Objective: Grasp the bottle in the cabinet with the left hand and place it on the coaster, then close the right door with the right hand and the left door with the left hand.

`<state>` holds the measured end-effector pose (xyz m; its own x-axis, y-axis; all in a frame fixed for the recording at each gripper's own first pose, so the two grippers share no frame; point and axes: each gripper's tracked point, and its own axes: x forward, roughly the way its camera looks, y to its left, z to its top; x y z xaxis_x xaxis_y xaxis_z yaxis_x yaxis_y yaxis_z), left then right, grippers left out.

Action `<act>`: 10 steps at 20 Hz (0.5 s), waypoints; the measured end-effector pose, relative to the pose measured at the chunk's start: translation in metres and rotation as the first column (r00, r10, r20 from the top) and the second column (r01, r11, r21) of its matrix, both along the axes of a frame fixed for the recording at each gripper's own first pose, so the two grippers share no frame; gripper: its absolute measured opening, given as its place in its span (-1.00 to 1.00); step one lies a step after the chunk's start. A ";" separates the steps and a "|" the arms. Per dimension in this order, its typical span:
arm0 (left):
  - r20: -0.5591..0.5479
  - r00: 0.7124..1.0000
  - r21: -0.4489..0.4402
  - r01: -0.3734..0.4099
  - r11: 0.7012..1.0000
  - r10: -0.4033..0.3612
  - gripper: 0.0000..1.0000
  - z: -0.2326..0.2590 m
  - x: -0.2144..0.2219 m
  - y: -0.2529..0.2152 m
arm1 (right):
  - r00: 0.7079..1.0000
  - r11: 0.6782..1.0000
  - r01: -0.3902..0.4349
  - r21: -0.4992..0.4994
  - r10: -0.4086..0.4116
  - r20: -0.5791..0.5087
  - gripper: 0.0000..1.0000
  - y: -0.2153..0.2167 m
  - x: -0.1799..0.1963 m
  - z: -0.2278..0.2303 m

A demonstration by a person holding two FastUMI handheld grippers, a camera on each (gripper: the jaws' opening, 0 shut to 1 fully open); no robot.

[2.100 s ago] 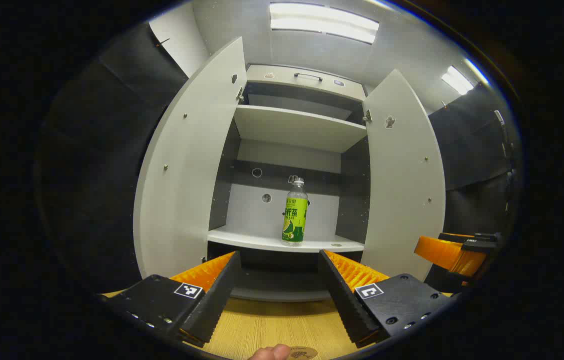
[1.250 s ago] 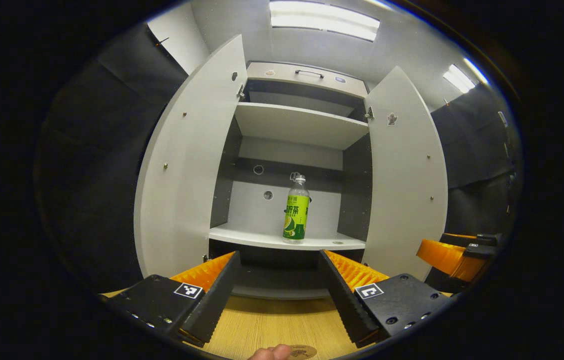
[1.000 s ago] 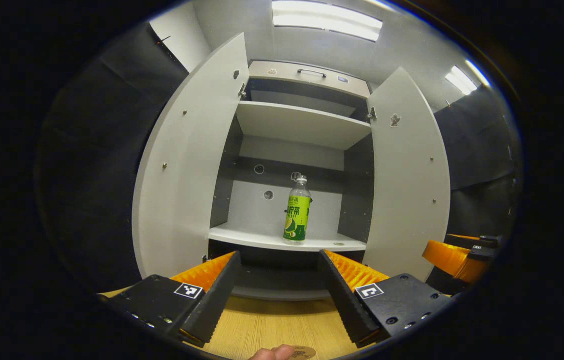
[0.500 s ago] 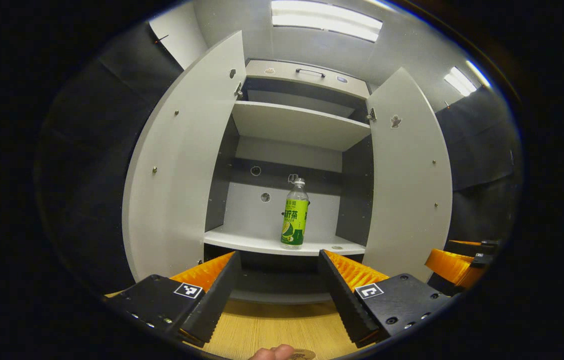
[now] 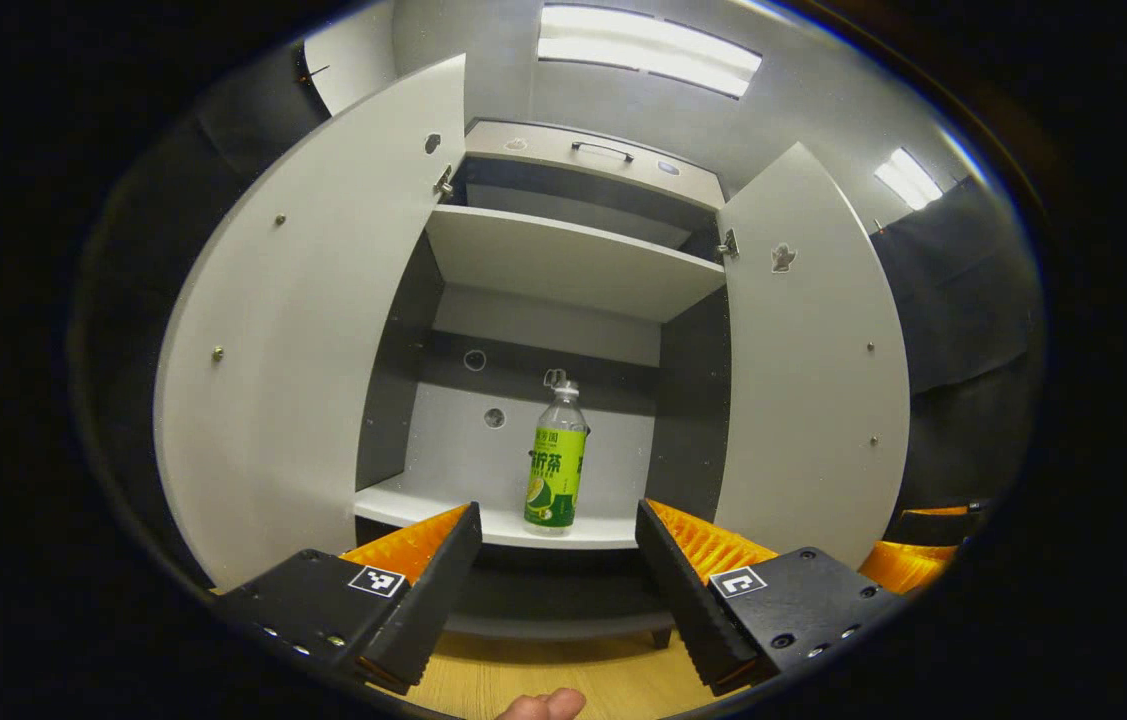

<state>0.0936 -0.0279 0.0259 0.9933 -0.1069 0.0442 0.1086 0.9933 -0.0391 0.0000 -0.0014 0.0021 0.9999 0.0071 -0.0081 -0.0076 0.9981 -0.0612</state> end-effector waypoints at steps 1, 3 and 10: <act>-0.001 1.000 -0.004 0.010 1.000 -0.010 0.99 0.001 0.012 -0.004 | 1.000 1.000 -0.004 0.001 0.004 -0.001 0.68 0.001 0.000 0.001; 0.004 1.000 -0.009 0.024 1.000 -0.024 0.89 0.005 0.035 -0.008 | 1.000 1.000 -0.010 0.003 0.010 0.008 0.68 0.000 -0.001 0.005; 0.034 0.999 0.052 0.008 0.999 -0.010 0.89 0.011 0.115 -0.016 | 1.000 1.000 -0.005 0.005 0.005 0.003 0.68 0.000 0.002 0.006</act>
